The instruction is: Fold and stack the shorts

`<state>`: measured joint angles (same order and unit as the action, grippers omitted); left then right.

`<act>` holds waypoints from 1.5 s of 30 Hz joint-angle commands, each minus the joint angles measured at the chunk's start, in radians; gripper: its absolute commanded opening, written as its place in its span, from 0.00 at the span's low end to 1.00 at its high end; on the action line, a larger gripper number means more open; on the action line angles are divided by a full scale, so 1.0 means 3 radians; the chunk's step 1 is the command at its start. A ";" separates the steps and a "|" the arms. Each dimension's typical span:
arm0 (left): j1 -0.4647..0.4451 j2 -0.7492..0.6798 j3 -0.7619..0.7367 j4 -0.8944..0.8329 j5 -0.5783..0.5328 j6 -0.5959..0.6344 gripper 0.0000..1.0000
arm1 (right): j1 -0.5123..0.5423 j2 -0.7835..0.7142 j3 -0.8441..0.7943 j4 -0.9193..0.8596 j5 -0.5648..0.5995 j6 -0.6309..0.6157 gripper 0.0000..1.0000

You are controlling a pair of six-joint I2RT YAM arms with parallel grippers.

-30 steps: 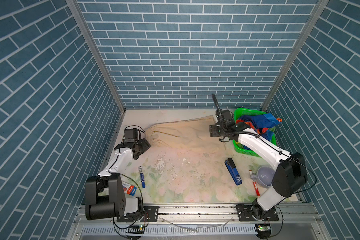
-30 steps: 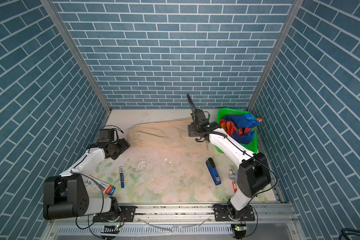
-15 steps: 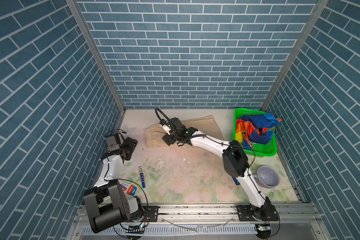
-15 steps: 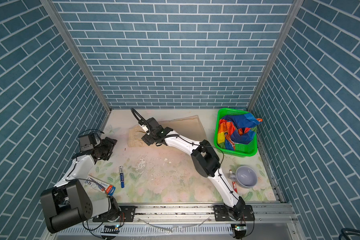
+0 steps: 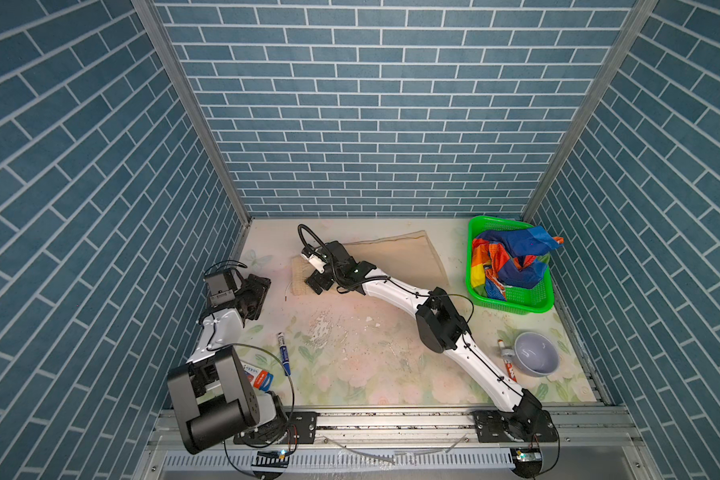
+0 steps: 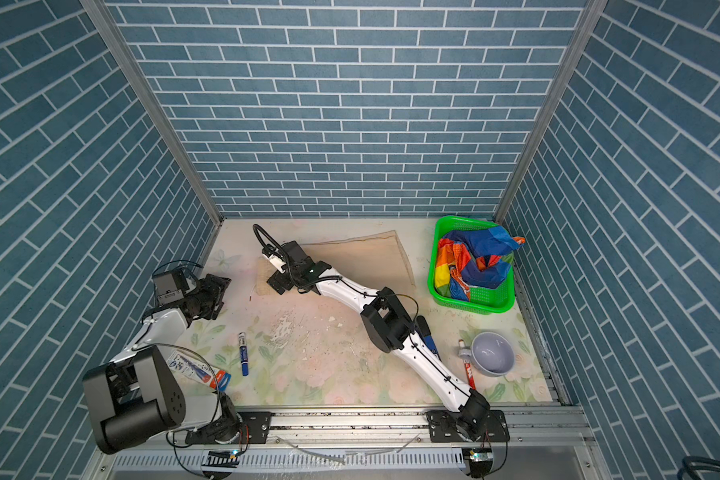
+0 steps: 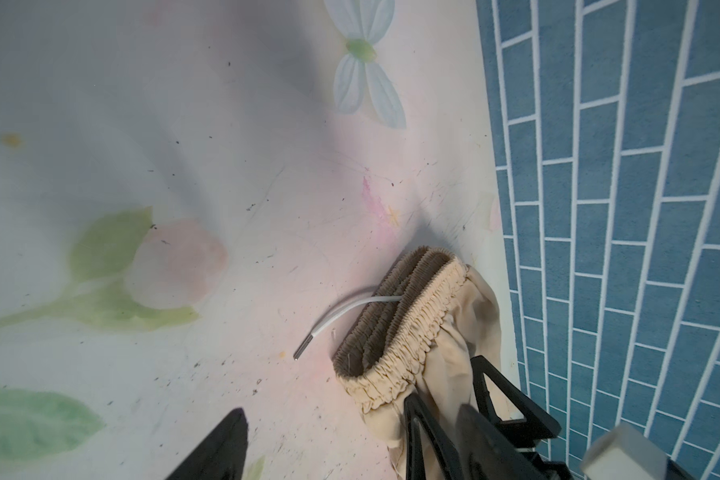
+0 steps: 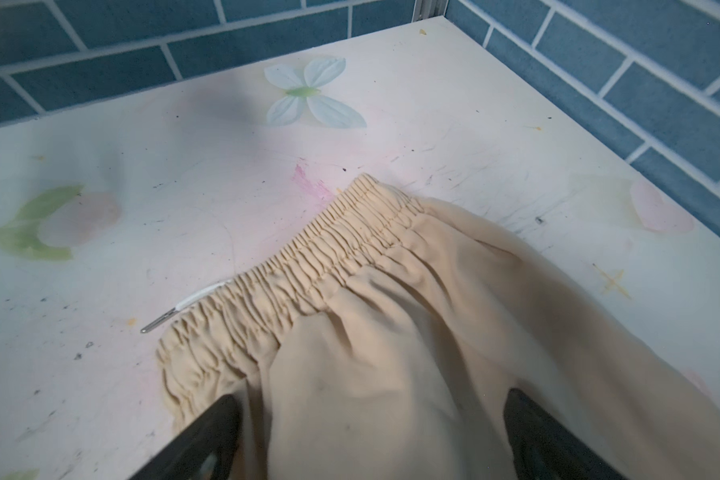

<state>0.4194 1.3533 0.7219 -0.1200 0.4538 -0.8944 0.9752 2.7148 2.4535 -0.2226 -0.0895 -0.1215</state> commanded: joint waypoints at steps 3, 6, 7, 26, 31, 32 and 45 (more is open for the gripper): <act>0.0014 0.0216 -0.0169 0.0270 0.0113 -0.0052 0.79 | 0.0077 0.0109 0.0173 0.0086 -0.0036 -0.0182 0.99; 0.0013 0.0257 -0.0196 0.0298 0.0090 -0.0039 0.79 | 0.0137 0.0066 0.0119 0.0139 0.0114 -0.0328 0.99; 0.0015 0.0258 -0.0203 0.0293 0.0079 -0.0026 0.79 | 0.0166 0.0050 0.0102 0.0158 0.0178 -0.0399 0.99; 0.0008 0.0175 -0.0146 0.0172 -0.0001 0.0011 0.78 | 0.0217 0.0218 0.0182 -0.0107 -0.0183 -0.0198 0.98; -0.0001 0.0165 -0.0154 0.0171 -0.0013 0.0003 0.78 | 0.0149 0.0385 0.0537 -0.0517 -0.0168 0.0199 0.98; -0.0006 0.0167 -0.0155 0.0170 -0.0014 0.0005 0.78 | 0.0152 0.0389 0.0533 -0.0539 -0.0161 0.0240 0.98; -0.0118 0.0170 -0.0133 0.0155 -0.0034 -0.0005 0.79 | 0.0132 0.0431 0.0467 -0.0595 -0.0014 0.0677 0.40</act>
<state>0.3985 1.4155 0.6651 -0.0536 0.4553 -0.9051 1.0191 2.8193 2.5645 -0.3569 -0.1001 0.0273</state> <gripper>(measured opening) 0.785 0.451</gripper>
